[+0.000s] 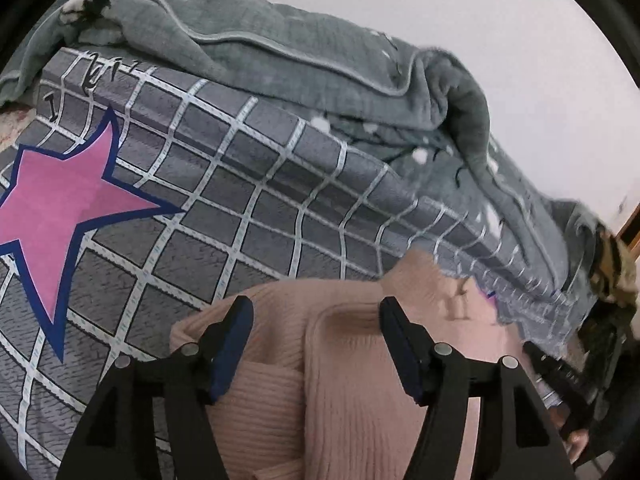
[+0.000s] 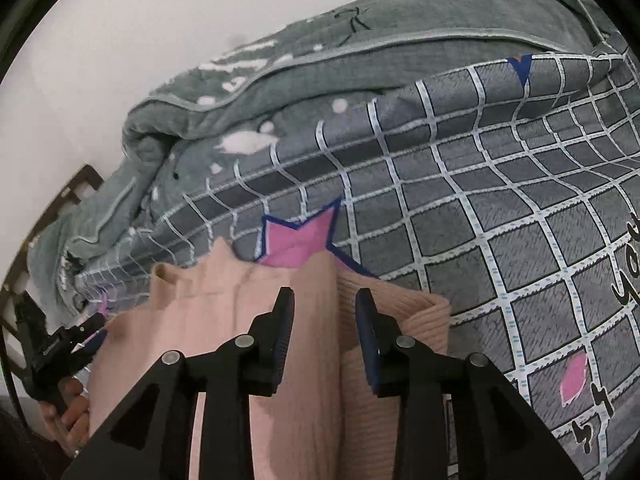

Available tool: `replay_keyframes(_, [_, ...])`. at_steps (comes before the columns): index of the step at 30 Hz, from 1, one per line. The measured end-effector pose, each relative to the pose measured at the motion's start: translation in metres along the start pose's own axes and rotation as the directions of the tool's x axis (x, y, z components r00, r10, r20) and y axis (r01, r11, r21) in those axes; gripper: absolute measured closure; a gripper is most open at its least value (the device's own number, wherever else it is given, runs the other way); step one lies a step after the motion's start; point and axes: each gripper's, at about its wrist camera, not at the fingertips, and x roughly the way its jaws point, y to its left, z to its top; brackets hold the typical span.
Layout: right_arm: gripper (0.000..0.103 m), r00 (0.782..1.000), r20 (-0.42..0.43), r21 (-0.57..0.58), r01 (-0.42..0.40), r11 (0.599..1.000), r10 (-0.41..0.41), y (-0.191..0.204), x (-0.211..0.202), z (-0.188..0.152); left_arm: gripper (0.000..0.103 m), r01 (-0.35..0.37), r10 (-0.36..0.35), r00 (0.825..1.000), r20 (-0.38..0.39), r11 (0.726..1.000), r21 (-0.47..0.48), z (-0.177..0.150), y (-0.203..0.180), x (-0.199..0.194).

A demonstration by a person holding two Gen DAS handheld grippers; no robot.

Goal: Fold small clothes
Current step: 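Lift the hem with both tools and fold it toward the collar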

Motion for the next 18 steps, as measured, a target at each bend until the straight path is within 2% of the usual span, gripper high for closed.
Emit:
replay_keyframes(4, [0.072,0.999,-0.019,-0.025,0.039,0.999,-0.039,0.003,0.005,-0.003,0.032,-0.021,0.021,1.0,0.008,0.998,0.067,-0.003,-0.01,0.0])
replay_keyframes(9, [0.072,0.996,-0.028,-0.069,0.087,0.994,-0.089,0.009,0.009,-0.006,0.031,-0.011,0.011,1.0,0.02,0.999,0.034,-0.002,-0.003,-0.004])
replay_keyframes(12, [0.072,0.994,-0.026,-0.085,0.099,0.991,-0.102,0.011,0.009,-0.006,0.028,-0.023,0.021,0.999,0.038,0.999,0.046,-0.003,-0.006,-0.007])
replay_keyframes(14, [0.072,0.995,-0.032,-0.08,0.097,0.992,-0.1,0.01,0.01,-0.006,0.028,-0.048,0.046,0.999,0.025,0.996,0.07,-0.005,-0.011,-0.004])
replay_keyframes(18, [0.072,0.995,-0.042,-0.064,0.087,0.994,-0.089,0.006,0.012,-0.006,0.028,-0.15,0.151,0.989,0.008,0.977,0.152,-0.011,-0.026,0.004])
